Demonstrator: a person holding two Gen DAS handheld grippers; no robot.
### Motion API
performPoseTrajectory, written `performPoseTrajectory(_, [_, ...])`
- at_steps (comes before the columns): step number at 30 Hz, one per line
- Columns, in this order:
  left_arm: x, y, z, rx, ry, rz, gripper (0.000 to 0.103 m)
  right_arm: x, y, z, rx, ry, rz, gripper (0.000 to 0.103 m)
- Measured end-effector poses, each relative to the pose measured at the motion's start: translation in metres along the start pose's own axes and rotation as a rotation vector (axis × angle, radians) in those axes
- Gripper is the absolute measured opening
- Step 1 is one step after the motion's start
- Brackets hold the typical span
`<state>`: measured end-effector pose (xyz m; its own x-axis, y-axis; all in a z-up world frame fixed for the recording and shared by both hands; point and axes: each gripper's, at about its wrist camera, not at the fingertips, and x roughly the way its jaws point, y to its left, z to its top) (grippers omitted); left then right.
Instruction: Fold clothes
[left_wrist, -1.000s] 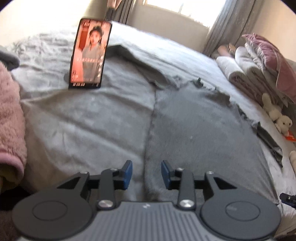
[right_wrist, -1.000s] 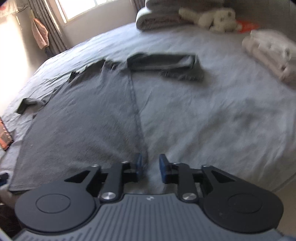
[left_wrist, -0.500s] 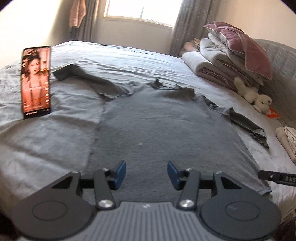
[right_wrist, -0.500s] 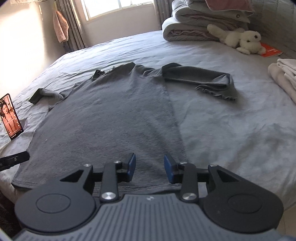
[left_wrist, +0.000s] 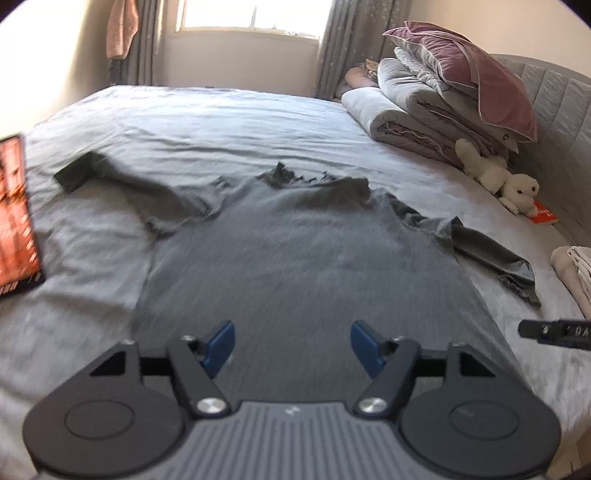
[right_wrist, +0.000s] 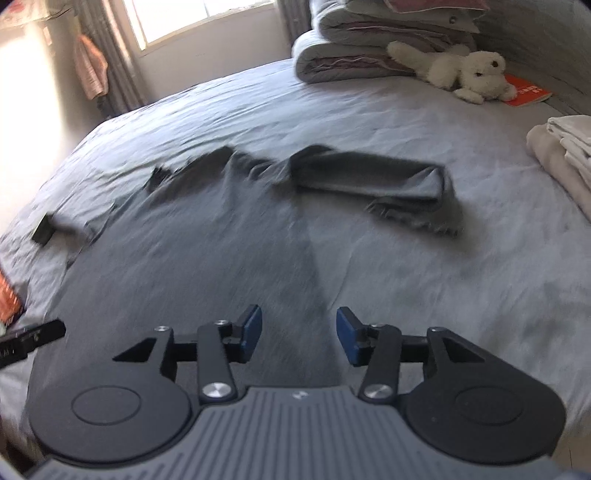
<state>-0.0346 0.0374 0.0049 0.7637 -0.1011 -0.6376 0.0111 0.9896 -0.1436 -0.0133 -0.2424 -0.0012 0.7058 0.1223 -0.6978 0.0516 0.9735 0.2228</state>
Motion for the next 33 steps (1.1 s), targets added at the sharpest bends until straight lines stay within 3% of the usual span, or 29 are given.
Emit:
performPoseTrajectory(8, [0.049, -0.016, 0.016, -0.020, -0.028, -0.019, 0.077, 0.027, -0.042, 0.047, 0.068, -0.042, -0.097, 0.057])
performPoseTrajectory(15, [0.080, -0.010, 0.005, -0.096, -0.056, 0.026, 0.077, 0.052, -0.110, 0.049, 0.216, -0.075, -0.166, 0.058])
performPoseTrajectory(20, [0.088, -0.008, 0.011, -0.133, -0.080, 0.049, 0.078, 0.071, -0.142, 0.053, 0.366, -0.105, -0.114, 0.058])
performPoseTrajectory(23, [0.090, -0.008, 0.013, -0.128, -0.086, 0.057, 0.077, 0.077, -0.139, 0.060, 0.354, -0.149, -0.095, 0.057])
performPoseTrajectory(24, [0.090, -0.008, 0.013, -0.126, -0.086, 0.060, 0.077, 0.081, -0.137, 0.062, 0.336, -0.155, -0.107, 0.046])
performPoseTrajectory(25, [0.090, -0.007, 0.013, -0.126, -0.087, 0.060, 0.077, 0.083, -0.132, 0.062, 0.308, -0.161, -0.119, 0.026])
performPoseTrajectory(26, [0.090, -0.007, 0.013, -0.124, -0.087, 0.060, 0.077, 0.085, -0.128, 0.062, 0.279, -0.167, -0.132, 0.019])
performPoseTrajectory(27, [0.089, -0.007, 0.013, -0.120, -0.086, 0.062, 0.077, 0.087, -0.123, 0.062, 0.250, -0.173, -0.144, 0.016])
performPoseTrajectory(33, [0.087, -0.008, 0.011, -0.099, -0.083, 0.091, 0.077, 0.062, -0.097, 0.054, 0.061, -0.216, -0.009, 0.013])
